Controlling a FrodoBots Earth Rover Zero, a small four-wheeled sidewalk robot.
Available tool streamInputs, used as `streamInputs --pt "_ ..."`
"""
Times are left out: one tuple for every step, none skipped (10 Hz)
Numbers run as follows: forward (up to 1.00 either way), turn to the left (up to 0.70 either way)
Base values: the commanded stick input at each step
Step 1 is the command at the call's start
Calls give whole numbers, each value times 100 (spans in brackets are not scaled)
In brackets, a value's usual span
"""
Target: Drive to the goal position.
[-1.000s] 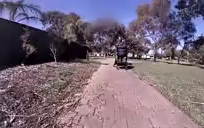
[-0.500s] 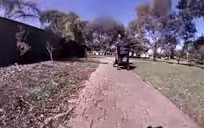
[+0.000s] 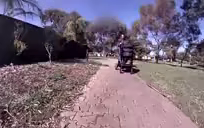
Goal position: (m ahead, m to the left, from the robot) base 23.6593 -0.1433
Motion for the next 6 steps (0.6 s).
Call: streamInputs --pt "70 0" --pt "70 0" --pt "70 2" --pt "70 2" --pt "70 2" --pt "70 3"
